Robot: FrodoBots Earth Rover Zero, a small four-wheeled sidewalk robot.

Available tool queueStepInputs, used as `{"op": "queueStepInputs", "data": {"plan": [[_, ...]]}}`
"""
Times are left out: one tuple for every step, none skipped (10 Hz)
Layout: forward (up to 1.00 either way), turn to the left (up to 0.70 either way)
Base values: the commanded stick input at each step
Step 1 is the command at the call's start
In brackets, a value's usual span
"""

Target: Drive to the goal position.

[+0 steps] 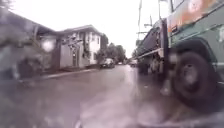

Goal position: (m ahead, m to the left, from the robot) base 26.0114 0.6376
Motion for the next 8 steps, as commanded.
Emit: {"op": "queueStepInputs", "data": {"plan": [[1.0,0.0],[1.0,0.0],[1.0,0.0],[1.0,0.0],[1.0,0.0],[1.0,0.0],[1.0,-0.06],[1.0,-0.24]]}}
